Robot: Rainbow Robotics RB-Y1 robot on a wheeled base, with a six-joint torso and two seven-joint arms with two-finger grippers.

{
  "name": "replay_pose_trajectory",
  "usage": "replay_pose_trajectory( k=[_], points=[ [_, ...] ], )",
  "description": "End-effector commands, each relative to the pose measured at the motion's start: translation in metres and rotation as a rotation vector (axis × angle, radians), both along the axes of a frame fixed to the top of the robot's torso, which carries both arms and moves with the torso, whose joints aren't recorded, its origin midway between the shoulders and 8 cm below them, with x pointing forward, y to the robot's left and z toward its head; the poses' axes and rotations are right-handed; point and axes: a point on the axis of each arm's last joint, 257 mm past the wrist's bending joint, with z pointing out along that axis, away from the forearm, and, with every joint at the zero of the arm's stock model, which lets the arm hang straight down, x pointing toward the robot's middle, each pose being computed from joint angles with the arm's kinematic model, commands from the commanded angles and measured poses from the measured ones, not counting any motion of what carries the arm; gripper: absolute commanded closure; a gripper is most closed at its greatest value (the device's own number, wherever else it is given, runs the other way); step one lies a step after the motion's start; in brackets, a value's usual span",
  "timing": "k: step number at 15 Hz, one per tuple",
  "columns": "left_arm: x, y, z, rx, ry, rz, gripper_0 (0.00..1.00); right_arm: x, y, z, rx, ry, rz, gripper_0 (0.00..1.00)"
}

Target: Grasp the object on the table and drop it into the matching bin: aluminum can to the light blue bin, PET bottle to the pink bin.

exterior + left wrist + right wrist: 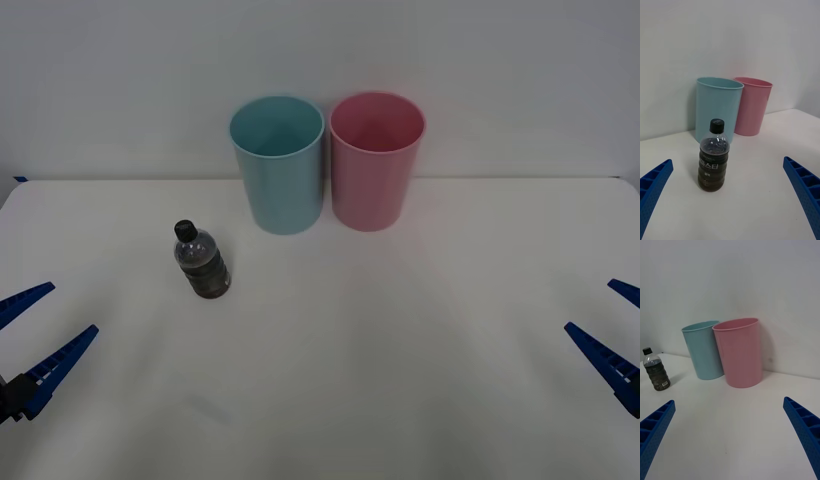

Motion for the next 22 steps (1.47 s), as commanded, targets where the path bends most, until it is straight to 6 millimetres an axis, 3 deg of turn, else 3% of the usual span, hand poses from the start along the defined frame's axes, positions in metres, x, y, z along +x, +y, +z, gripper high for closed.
replay_pose_trajectory(
  k=[1, 8, 17, 22],
  points=[
    [0.000, 0.000, 0.000, 0.000, 0.000, 0.000, 0.00, 0.000, 0.000, 0.000, 0.000, 0.000, 0.000, 0.00],
    [0.000, -0.002, -0.013, -0.017, 0.030, 0.014, 0.00, 0.000, 0.000, 0.000, 0.000, 0.000, 0.000, 0.00],
    [0.021, 0.006, -0.069, 0.105, 0.100, 0.175, 0.00, 0.000, 0.000, 0.000, 0.000, 0.000, 0.000, 0.00],
    [0.036, -0.012, -0.091, 0.099, 0.141, 0.215, 0.00, 0.000, 0.000, 0.000, 0.000, 0.000, 0.000, 0.00]
  ],
)
